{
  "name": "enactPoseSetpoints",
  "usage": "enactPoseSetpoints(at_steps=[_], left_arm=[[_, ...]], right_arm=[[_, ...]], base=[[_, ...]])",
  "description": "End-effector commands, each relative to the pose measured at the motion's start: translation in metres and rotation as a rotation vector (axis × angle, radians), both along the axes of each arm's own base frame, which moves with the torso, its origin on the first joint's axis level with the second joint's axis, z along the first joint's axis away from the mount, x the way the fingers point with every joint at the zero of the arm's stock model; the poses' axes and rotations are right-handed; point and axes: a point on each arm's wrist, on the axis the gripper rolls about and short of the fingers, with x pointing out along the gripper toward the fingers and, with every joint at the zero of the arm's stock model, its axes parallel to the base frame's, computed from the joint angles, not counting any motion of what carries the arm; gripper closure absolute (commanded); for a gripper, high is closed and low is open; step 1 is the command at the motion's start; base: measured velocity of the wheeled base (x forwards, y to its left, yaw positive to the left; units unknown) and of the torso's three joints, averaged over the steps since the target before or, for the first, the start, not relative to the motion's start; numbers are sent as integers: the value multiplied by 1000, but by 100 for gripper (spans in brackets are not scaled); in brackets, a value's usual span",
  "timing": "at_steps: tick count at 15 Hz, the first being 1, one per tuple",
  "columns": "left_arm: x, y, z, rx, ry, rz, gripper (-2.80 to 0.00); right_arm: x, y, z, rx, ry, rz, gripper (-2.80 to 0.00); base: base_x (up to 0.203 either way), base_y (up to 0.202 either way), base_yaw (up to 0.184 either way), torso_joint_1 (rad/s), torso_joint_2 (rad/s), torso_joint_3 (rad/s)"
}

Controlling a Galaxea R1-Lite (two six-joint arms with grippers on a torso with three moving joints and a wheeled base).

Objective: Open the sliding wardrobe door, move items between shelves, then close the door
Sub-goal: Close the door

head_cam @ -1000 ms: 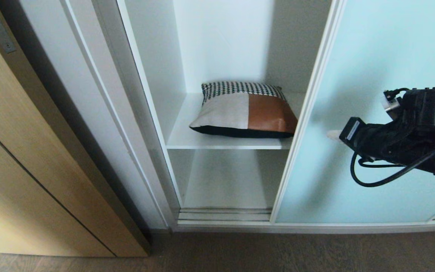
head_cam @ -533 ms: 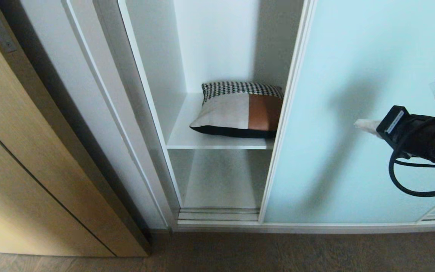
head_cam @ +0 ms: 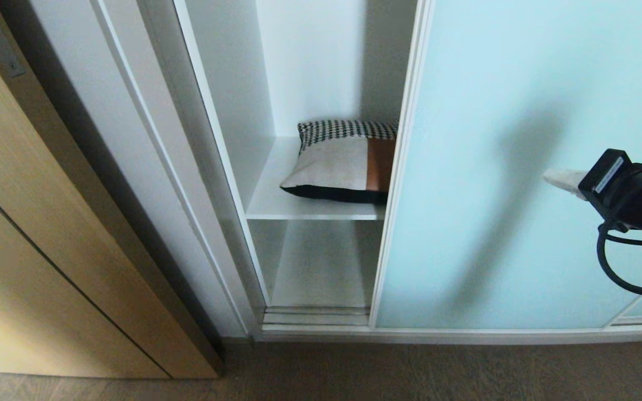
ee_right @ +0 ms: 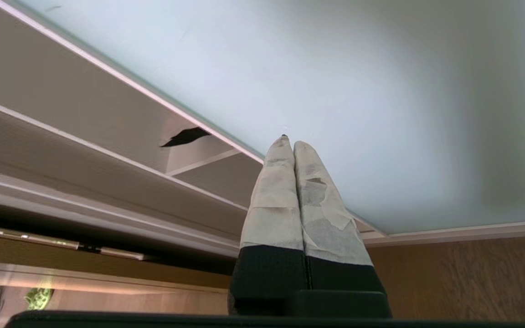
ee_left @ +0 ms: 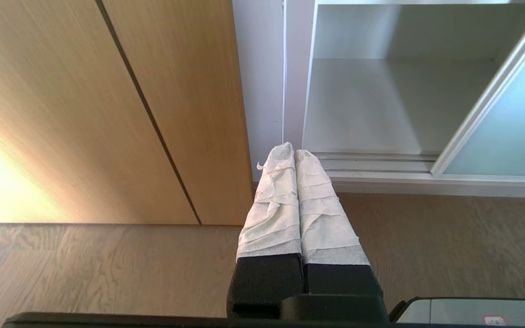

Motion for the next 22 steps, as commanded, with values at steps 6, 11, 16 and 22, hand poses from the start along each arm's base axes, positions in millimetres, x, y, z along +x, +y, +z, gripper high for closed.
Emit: enactPoseSetpoints(at_steps=[6,11,16,22], left_arm=[[0,0,0,0,2,0,0],[0,0,0,0,2,0,0],[0,0,0,0,2,0,0],[0,0,0,0,1,0,0]], right_arm=[[-11,-10,6,5,-26,-38,0],[-32,-18,16,-4,-79,-41,0],[-112,-30,6,-409,-247,-114,0],[-230,-22,-43,-619,-407,-178,0]], base=[[0,0,0,0,0,0],[0,0,0,0,0,0],[0,0,0,0,0,0],[0,0,0,0,0,0]])
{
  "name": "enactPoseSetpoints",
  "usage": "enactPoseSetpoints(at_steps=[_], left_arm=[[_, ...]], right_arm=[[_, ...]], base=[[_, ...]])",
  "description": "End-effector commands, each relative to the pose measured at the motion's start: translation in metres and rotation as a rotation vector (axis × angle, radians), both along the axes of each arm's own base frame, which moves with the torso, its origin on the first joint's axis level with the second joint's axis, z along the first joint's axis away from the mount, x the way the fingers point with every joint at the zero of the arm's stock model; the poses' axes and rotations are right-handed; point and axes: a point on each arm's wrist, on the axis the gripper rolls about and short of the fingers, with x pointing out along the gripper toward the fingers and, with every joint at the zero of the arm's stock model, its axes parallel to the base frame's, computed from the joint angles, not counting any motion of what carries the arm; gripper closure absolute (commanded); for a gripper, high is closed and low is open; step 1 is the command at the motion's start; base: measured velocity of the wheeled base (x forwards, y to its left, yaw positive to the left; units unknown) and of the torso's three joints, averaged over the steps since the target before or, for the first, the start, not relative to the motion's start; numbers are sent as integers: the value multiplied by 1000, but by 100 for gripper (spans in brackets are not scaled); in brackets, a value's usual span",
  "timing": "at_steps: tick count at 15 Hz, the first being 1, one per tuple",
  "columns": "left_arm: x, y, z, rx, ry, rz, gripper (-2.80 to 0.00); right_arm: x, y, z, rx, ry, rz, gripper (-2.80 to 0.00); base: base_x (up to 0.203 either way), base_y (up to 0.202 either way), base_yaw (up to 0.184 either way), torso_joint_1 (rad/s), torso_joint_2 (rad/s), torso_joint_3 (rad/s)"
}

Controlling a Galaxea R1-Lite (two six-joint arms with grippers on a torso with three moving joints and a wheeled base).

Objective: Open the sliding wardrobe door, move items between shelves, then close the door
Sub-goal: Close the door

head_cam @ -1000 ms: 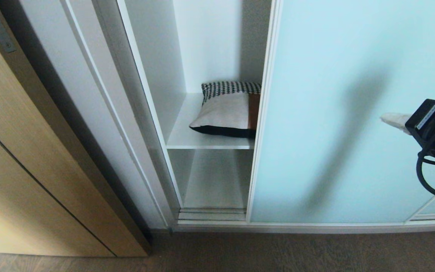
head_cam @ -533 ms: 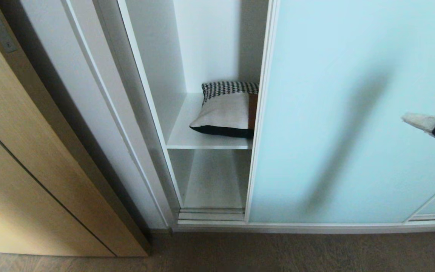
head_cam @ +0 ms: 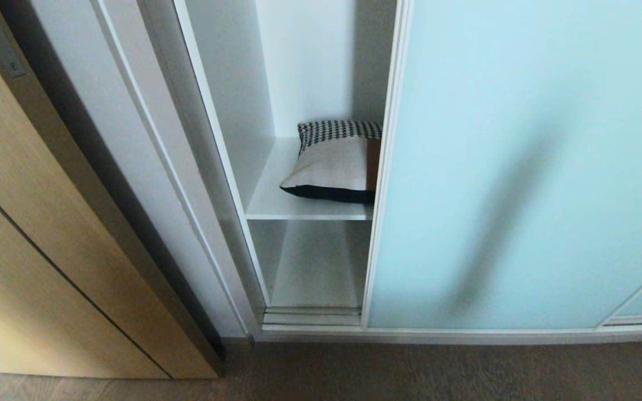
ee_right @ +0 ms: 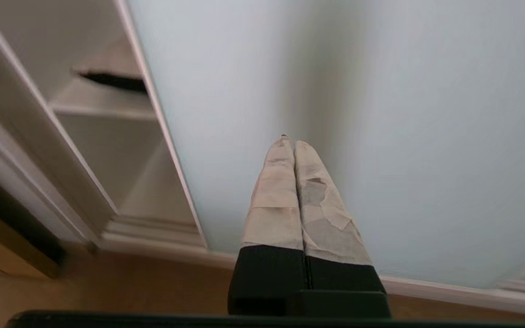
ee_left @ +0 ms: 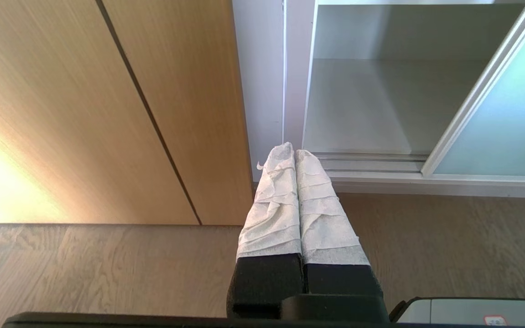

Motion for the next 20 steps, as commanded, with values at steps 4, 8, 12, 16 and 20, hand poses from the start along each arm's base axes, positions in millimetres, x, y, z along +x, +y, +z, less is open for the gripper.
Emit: enactPoseSetpoints(at_steps=[4,8,12,16,20], left_arm=[[0,0,0,0,0,0,0],[0,0,0,0,2,0,0],[0,0,0,0,0,0,0],[0,0,0,0,0,0,0],[0,0,0,0,0,0,0]], right_arm=[[-61,2,-76,47,16,-146,0],[-77,1,-101,63,67,-65,0],[-78,0,-153,34,90,-104,0],[-76,-1,-159,-23,102,-144,0],[-76,-1,-158,17,102,-138,0]], base=[[0,0,0,0,0,0],[0,0,0,0,0,0],[0,0,0,0,0,0],[0,0,0,0,0,0],[0,0,0,0,0,0]])
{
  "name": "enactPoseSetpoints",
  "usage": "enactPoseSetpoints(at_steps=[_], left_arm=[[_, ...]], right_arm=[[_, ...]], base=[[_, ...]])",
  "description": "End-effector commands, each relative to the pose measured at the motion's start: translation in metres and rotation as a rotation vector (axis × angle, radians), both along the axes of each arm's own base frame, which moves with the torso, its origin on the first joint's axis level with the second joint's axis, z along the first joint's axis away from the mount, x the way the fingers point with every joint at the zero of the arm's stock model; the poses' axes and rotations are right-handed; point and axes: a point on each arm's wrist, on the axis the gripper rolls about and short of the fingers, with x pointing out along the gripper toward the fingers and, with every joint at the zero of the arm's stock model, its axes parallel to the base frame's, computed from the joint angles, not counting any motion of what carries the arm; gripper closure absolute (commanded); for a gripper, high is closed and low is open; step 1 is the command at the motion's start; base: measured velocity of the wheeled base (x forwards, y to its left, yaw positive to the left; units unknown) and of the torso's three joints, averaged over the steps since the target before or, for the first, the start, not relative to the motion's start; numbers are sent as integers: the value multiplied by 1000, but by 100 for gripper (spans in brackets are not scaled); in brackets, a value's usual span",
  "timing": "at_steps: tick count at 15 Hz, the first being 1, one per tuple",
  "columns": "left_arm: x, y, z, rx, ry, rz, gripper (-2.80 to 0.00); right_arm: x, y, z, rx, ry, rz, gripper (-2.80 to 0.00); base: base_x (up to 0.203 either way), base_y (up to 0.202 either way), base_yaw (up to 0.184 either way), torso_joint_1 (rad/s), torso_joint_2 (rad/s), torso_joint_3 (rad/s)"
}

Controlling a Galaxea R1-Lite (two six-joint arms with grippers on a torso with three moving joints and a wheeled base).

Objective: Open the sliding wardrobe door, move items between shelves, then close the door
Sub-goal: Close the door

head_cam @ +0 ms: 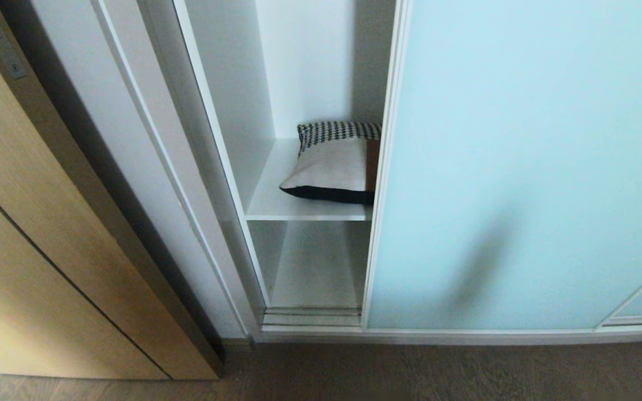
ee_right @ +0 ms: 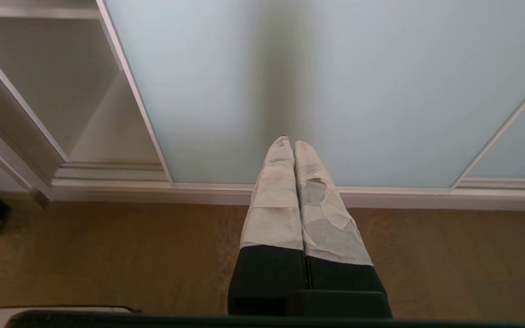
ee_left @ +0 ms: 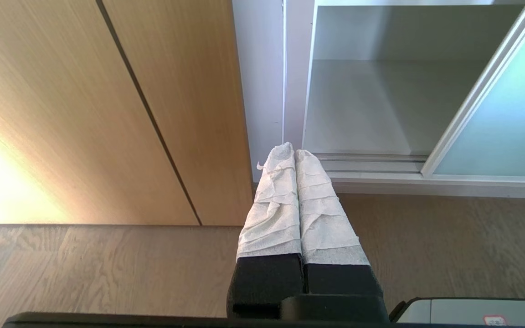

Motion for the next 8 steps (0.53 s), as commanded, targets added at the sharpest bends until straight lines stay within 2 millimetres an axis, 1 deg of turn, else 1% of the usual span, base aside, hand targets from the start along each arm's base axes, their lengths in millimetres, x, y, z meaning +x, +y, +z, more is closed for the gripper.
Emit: enactPoseSetpoints(at_steps=[1,8], left_arm=[[0,0,0,0,2,2,0],[0,0,0,0,2,1,0]], right_arm=[[0,0,0,4,2,0,0],[0,0,0,4,2,0,0]], base=[[0,0,0,0,0,0],[0,0,0,0,0,0]])
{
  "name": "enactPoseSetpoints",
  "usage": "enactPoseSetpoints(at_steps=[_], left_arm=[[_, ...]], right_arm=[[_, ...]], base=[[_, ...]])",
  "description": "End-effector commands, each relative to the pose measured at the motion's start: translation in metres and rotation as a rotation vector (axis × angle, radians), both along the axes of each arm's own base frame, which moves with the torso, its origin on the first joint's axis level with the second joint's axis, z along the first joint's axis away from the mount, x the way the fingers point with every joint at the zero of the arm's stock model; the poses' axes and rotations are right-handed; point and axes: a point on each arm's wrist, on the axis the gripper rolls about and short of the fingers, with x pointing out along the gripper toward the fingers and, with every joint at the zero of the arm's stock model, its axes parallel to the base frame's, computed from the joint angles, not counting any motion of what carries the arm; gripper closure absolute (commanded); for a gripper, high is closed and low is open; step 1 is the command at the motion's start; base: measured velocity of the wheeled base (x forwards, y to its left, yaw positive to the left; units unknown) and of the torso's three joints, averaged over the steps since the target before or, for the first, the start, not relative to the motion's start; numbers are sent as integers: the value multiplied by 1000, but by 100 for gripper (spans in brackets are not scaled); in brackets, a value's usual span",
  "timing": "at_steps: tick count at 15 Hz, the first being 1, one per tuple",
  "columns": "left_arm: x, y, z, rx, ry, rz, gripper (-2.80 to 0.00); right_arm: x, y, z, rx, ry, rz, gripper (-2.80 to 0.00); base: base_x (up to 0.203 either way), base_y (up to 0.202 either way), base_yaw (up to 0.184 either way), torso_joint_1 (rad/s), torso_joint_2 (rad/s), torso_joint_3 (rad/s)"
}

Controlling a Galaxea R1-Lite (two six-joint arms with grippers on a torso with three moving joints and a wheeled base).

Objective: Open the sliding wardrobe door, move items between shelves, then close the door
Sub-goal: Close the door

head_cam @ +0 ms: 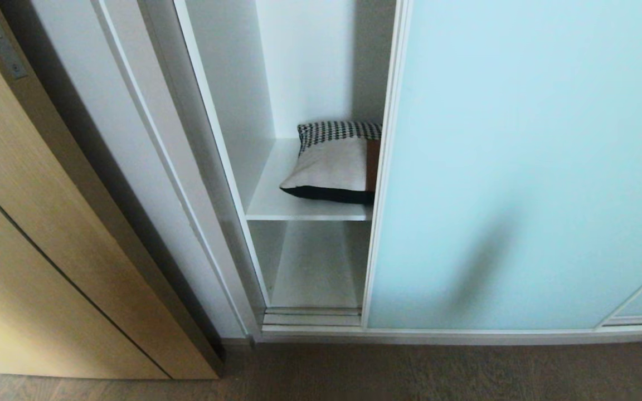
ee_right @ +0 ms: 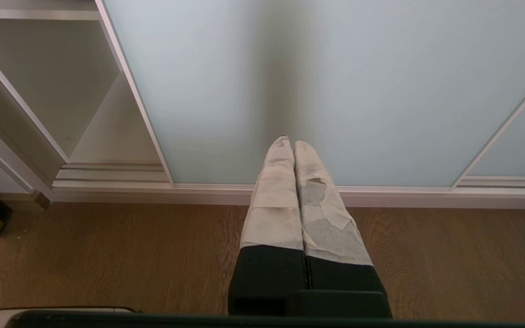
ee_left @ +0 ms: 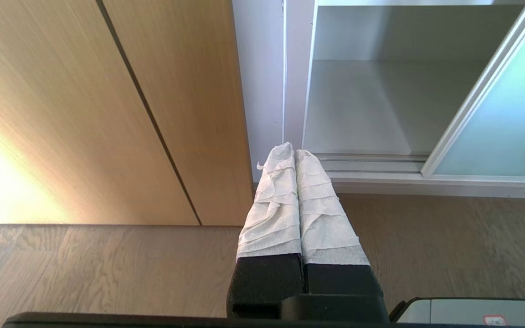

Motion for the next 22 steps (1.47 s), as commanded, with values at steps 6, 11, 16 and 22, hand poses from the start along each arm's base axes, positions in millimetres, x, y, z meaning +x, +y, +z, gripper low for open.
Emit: enactPoseSetpoints(at_steps=[6,11,16,22], left_arm=[[1,0,0,-14,-20,0,0],[-3,0,17,-20,-69,-7,0],[4,-2,122,-107,-50,-103,0],[86,-11,234,-157,35,-453,0]], right_arm=[[0,0,0,0,0,1,0],[0,0,0,0,0,1,0],[0,0,0,0,0,2,0],[0,0,0,0,0,1,0]], base=[[0,0,0,0,0,0],[0,0,0,0,0,0],[0,0,0,0,0,0],[0,0,0,0,0,0]])
